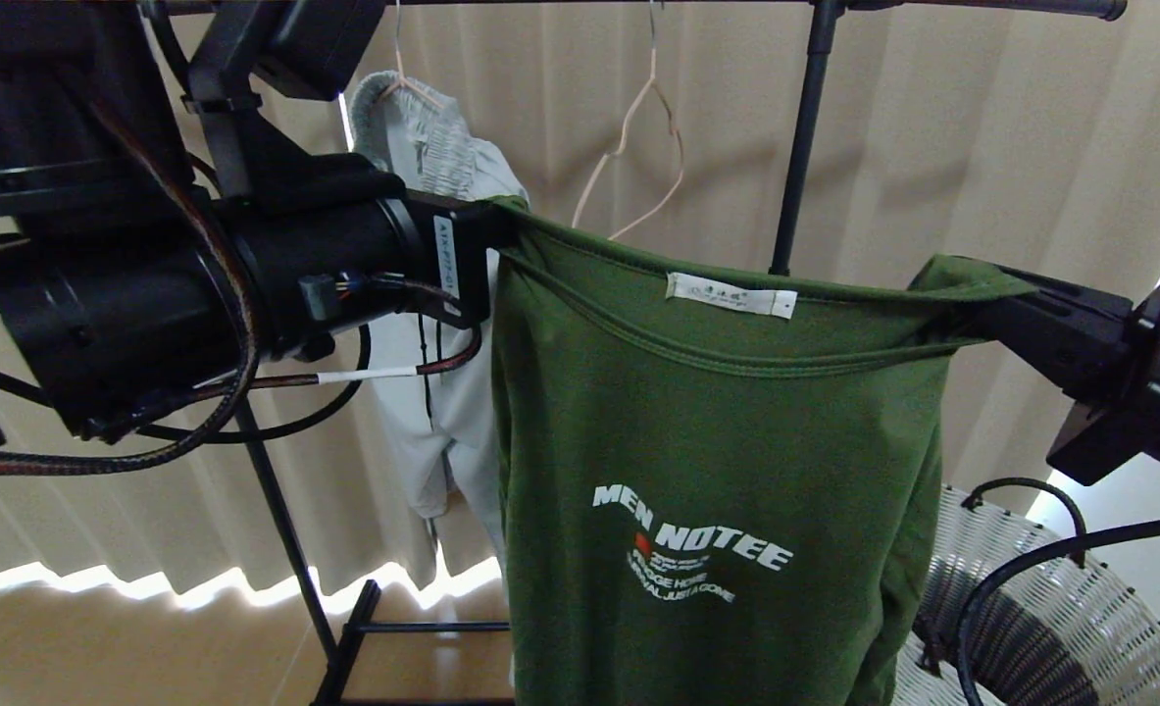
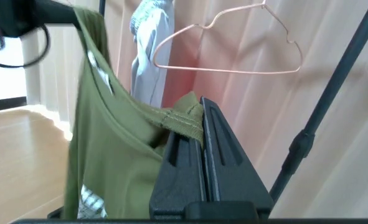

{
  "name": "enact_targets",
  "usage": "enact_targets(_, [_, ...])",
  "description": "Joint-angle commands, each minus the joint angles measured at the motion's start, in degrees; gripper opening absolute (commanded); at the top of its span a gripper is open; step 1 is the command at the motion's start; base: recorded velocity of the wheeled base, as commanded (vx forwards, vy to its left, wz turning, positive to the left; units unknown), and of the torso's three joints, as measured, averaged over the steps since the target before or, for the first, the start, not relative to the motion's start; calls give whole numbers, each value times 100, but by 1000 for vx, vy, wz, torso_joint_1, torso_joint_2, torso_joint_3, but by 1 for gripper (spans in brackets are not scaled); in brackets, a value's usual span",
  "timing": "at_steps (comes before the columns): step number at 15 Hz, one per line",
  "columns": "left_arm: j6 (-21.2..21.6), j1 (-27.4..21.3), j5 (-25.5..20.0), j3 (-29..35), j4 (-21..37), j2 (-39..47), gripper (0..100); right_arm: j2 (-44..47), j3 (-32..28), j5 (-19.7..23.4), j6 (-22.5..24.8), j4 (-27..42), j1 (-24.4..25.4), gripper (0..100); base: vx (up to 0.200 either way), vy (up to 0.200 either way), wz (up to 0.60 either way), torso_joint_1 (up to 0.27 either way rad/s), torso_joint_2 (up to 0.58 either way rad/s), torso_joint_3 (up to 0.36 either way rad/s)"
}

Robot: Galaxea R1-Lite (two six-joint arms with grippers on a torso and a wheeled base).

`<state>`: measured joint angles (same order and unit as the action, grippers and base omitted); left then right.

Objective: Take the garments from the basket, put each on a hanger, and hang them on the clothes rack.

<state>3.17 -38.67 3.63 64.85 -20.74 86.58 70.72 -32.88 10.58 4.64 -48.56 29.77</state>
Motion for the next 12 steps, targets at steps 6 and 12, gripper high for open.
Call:
enact_targets(6, [8, 334, -12, -25, 52, -361, 0, 961, -834, -21, 37, -22, -947, 0, 0, 0, 0, 0, 0, 0])
enact_targets(12, [8, 44, -390, -192, 1098, -1530, 0, 1849, -2179, 40, -16, -31, -595, 0, 0, 0, 0, 0, 0, 0])
